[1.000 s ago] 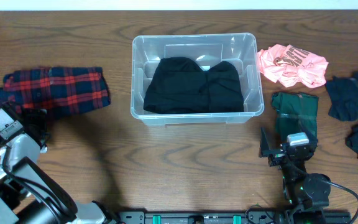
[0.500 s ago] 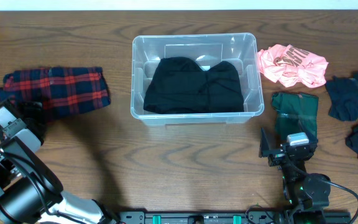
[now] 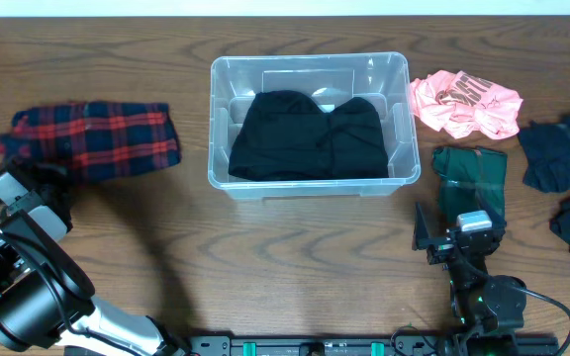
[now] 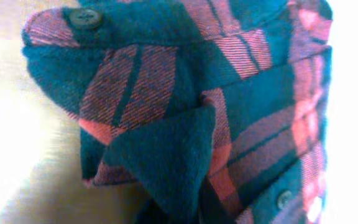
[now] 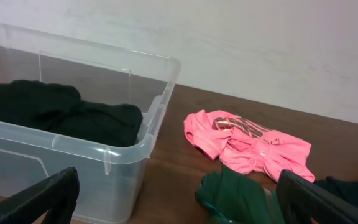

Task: Pack container
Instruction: 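Lift the red-and-navy plaid shirt and carry it into the bin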

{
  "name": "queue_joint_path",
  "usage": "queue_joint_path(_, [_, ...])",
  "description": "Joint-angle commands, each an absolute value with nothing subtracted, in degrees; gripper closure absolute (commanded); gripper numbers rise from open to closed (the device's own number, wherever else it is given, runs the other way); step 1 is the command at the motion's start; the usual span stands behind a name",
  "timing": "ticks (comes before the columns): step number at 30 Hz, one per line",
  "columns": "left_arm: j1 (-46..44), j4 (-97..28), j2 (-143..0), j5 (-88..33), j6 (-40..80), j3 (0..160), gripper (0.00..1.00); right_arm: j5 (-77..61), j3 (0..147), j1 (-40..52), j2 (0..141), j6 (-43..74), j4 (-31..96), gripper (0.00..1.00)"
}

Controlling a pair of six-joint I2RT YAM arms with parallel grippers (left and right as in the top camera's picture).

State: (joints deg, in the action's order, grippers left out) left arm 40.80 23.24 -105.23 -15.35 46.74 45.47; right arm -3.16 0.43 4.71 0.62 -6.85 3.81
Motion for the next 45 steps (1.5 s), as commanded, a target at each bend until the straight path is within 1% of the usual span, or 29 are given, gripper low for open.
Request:
queue_joint_path(1, [40.75, 25.63, -102.59, -26.61, 46.92, 45.28, 0.94, -3.22, 0.32, 3.68, 0.27, -6.04, 4.05, 0.01])
queue_joint_path(7, [40.71, 29.67, -93.73, -37.52, 51.46, 45.78, 0.94, -3.22, 0.32, 3.68, 0.27, -6.04, 4.05, 0.01])
queue_joint_path(11, [40.1, 32.62, -85.78, -42.15, 54.54, 45.78, 0.94, -3.22, 0.32, 3.68, 0.27, -6.04, 4.05, 0.01])
queue_joint_path(17, [36.14, 32.69, -73.06, -42.85, 57.71, 45.78, 0.95, -3.22, 0.32, 3.68, 0.27, -6.04, 4.05, 0.01])
queue_joint_path(23, [27.31, 32.67, -62.78, -39.62, 60.42, 45.78, 0.94, -3.22, 0.32, 3.68, 0.3, -6.04, 4.05, 0.01])
queue_joint_path(28, [17.12, 32.62, -58.11, -31.2, 61.65, 45.78, 0.94, -3.22, 0.32, 3.68, 0.3, -6.04, 4.05, 0.01])
queue_joint_path(33, [3.95, 32.23, -57.74, -17.47, 61.6, 45.78, 0.94, -3.22, 0.32, 3.68, 0.27, -6.04, 4.05, 0.01])
queue_joint_path(38, [-10.63, 31.99, -60.97, 0.32, 61.12, 45.78, 0.94, -3.22, 0.32, 3.68, 0.27, -6.04, 4.05, 0.01])
queue_joint_path(41, [-17.58, 32.53, -64.16, 11.2, 61.14, 45.78, 0.94, -3.22, 0.32, 3.68, 0.27, -6.04, 4.05, 0.01])
queue_joint_path(43, [-21.02, 34.46, -66.74, 16.05, 61.19, 45.78, 0.94, -3.22, 0.32, 3.68, 0.27, -6.04, 4.05, 0.01])
queue_joint_path(45, [-23.68, 37.95, -70.0, 18.22, 61.21, 46.09, 0.94, -3.22, 0.32, 3.68, 0.27, -6.04, 4.05, 0.01])
